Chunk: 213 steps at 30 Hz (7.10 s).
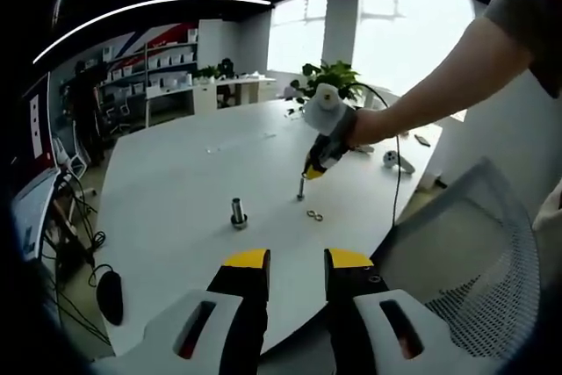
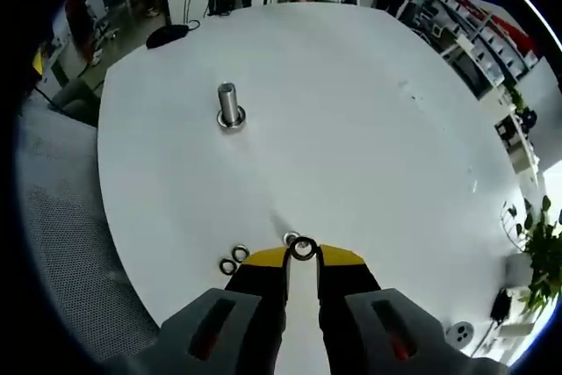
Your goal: Place the washer onto the threaded stud by aligning its center hole with the stud, sliding it down to the base, and recovering from edge contact or off-axis alignment until the washer reaches the visible bottom stop.
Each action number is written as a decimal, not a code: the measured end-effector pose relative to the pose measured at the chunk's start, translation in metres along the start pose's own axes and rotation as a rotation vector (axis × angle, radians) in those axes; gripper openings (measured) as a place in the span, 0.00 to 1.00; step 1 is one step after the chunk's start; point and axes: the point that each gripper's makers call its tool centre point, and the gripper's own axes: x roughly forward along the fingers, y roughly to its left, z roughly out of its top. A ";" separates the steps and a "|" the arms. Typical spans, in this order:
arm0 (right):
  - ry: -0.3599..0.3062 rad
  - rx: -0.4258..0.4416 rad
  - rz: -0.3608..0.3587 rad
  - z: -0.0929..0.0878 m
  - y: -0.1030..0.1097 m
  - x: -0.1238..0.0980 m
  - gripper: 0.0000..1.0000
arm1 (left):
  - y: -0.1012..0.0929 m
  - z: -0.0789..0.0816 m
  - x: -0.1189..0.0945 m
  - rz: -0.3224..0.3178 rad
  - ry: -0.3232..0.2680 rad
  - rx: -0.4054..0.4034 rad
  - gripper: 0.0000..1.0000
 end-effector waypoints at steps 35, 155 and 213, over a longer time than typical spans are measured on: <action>0.076 -0.038 0.034 -0.008 0.002 0.031 0.14 | 0.002 -0.002 0.000 0.010 0.009 -0.001 0.22; 0.148 0.116 0.151 -0.048 0.077 0.040 0.18 | -0.004 0.002 -0.001 -0.019 -0.015 0.013 0.23; 0.157 0.110 0.135 -0.053 0.076 0.037 0.14 | -0.004 0.000 -0.001 -0.018 -0.003 0.026 0.22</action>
